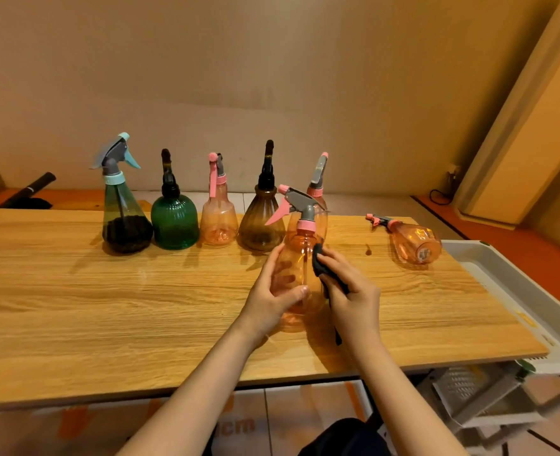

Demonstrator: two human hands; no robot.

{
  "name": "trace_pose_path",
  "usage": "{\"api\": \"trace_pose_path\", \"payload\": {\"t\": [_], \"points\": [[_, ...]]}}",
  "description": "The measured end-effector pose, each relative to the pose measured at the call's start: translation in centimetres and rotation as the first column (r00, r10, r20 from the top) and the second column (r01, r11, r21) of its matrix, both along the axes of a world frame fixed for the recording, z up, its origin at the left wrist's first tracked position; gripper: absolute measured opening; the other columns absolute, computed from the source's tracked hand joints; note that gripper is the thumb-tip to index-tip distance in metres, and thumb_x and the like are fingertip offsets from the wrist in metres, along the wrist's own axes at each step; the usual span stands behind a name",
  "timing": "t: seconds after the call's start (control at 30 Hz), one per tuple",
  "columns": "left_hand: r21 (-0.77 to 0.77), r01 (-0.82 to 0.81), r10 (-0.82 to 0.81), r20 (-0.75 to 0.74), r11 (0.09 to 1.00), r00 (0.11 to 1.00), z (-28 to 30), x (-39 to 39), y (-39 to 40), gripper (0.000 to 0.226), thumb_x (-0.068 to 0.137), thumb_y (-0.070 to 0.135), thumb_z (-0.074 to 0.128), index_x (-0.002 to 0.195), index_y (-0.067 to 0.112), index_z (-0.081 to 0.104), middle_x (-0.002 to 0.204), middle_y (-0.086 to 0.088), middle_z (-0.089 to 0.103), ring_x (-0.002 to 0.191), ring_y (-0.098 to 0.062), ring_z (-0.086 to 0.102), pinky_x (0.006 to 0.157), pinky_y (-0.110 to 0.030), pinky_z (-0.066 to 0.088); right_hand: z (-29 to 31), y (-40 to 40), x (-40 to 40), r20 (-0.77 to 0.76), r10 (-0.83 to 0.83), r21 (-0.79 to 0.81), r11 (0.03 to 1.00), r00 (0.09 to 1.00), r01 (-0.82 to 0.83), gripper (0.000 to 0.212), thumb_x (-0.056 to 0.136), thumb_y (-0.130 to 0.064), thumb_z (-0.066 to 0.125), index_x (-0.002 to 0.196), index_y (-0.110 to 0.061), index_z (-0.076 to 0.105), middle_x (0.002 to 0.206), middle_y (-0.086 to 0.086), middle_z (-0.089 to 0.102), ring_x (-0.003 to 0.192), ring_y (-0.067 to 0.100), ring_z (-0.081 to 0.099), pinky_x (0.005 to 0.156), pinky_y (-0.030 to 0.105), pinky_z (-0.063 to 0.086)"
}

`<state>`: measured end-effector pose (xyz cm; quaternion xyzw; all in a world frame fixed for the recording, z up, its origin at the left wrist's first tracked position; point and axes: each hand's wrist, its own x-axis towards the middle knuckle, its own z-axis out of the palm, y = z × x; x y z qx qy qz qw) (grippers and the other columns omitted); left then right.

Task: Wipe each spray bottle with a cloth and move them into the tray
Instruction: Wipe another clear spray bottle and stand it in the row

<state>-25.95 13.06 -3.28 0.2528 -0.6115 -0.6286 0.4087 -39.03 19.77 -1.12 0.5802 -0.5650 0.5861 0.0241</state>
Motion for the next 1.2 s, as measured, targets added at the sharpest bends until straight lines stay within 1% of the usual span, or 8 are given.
{"api": "trace_pose_path", "payload": {"t": [0.07, 0.2, 0.37, 0.53, 0.67, 0.73, 0.97, 1.2], "points": [[0.042, -0.004, 0.005, -0.02, 0.999, 1.0, -0.1, 0.1, -0.2, 0.095, 0.065, 0.033, 0.076, 0.147, 0.031, 0.028, 0.137, 0.004, 0.052, 0.121, -0.007, 0.056, 0.096, -0.031, 0.05, -1.3, 0.9, 0.5, -0.024, -0.018, -0.006, 1.0, 1.0, 0.018, 0.042, 0.075, 0.002, 0.06, 0.113, -0.014, 0.062, 0.119, -0.008, 0.056, 0.116, -0.016, 0.044, 0.097, 0.007, 0.035], [0.06, -0.012, 0.013, -0.014, 0.998, 1.0, -0.1, 0.1, -0.1, 0.101, 0.061, 0.04, 0.076, 0.148, 0.031, 0.026, 0.135, 0.005, 0.053, 0.119, -0.006, 0.056, 0.087, -0.023, 0.051, -3.5, 2.5, 1.0, -0.055, -0.031, -0.021, 0.999, 0.998, 0.03, 0.047, 0.074, 0.01, 0.059, 0.113, -0.016, 0.062, 0.121, -0.009, 0.055, 0.12, -0.01, 0.044, 0.099, 0.011, 0.036], [0.067, -0.035, 0.037, -0.028, 0.997, 0.999, -0.2, -0.1, -0.2, 0.088, 0.069, 0.029, 0.074, 0.145, 0.03, 0.031, 0.134, 0.002, 0.054, 0.117, -0.007, 0.057, 0.083, -0.021, 0.052, -4.3, 3.3, 0.8, -0.067, 0.006, 0.0, 1.0, 0.998, -0.006, 0.047, 0.074, 0.009, 0.058, 0.114, -0.015, 0.064, 0.122, -0.008, 0.057, 0.12, -0.006, 0.047, 0.099, 0.014, 0.038], [0.093, -0.029, 0.033, -0.042, 0.995, 0.999, 0.0, 0.2, -0.1, 0.094, 0.06, 0.039, 0.077, 0.143, 0.033, 0.034, 0.136, -0.004, 0.054, 0.125, -0.019, 0.053, 0.102, -0.046, 0.046, -1.8, 1.7, 0.6, 0.0, -0.01, -0.046, 0.999, 1.0, 0.01, 0.039, 0.076, 0.0, 0.059, 0.112, -0.014, 0.061, 0.116, -0.008, 0.057, 0.115, -0.013, 0.046, 0.096, 0.007, 0.036], [-0.007, 0.02, -0.02, -0.005, 1.0, 1.0, 0.2, 0.2, 0.4, 0.089, 0.058, 0.035, 0.075, 0.138, 0.034, 0.035, 0.134, 0.001, 0.053, 0.117, -0.007, 0.057, 0.088, -0.025, 0.052, 1.4, -0.5, -0.3, -0.022, 0.001, -0.051, 0.999, 1.0, -0.002, 0.036, 0.078, 0.001, 0.06, 0.113, -0.009, 0.062, 0.115, -0.004, 0.058, 0.114, -0.001, 0.049, 0.096, 0.009, 0.037], [-0.021, 0.029, -0.029, -0.007, 0.999, 1.0, 0.2, 0.2, 0.5, 0.09, 0.059, 0.035, 0.075, 0.139, 0.034, 0.034, 0.134, 0.003, 0.052, 0.116, -0.004, 0.058, 0.085, -0.022, 0.051, 2.3, -1.0, -0.6, -0.019, 0.02, -0.02, 1.0, 1.0, -0.02, 0.038, 0.078, 0.006, 0.061, 0.113, -0.009, 0.063, 0.116, -0.005, 0.057, 0.114, -0.001, 0.048, 0.097, 0.01, 0.037], [0.065, 0.008, -0.005, -0.052, 0.998, 0.999, -0.2, 0.1, -0.1, 0.092, 0.061, 0.035, 0.075, 0.143, 0.03, 0.034, 0.133, -0.002, 0.057, 0.122, -0.017, 0.056, 0.101, -0.041, 0.048, -1.2, 1.1, 0.7, -0.044, 0.001, -0.034, 0.999, 0.999, -0.002, 0.039, 0.075, -0.001, 0.061, 0.112, -0.012, 0.064, 0.119, -0.006, 0.058, 0.116, -0.008, 0.048, 0.098, 0.011, 0.037], [0.155, -0.02, 0.035, -0.096, 0.988, 0.995, -0.3, 0.1, -0.6, 0.096, 0.057, 0.038, 0.076, 0.144, 0.03, 0.035, 0.131, -0.007, 0.057, 0.121, -0.023, 0.056, 0.095, -0.039, 0.051, -3.9, 2.6, 1.5, -0.052, 0.02, -0.059, 0.998, 0.998, -0.023, 0.047, 0.073, 0.01, 0.06, 0.113, -0.013, 0.061, 0.121, -0.004, 0.057, 0.12, -0.006, 0.047, 0.099, 0.014, 0.037]]}}
